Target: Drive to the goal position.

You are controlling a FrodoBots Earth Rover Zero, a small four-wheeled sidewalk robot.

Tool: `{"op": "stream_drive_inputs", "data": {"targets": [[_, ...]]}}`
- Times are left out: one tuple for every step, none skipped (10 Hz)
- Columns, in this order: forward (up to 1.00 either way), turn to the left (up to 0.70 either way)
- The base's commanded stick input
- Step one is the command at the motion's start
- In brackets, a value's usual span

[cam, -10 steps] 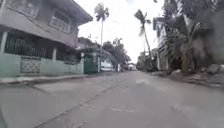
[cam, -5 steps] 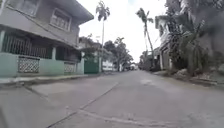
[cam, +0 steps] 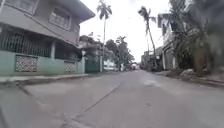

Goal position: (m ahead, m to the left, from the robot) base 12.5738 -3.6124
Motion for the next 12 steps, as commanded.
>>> {"op": "stream_drive_inputs", "data": {"targets": [[0.7, -0.35], [0.7, -0.35], [0.7, -0.35], [0.7, -0.35], [0.7, -0.35], [0.7, -0.35], [0.7, -0.35], [0.7, -0.35], [0.7, -0.35], [0.7, -0.35], [0.7, -0.35], [0.7, -0.35]]}}
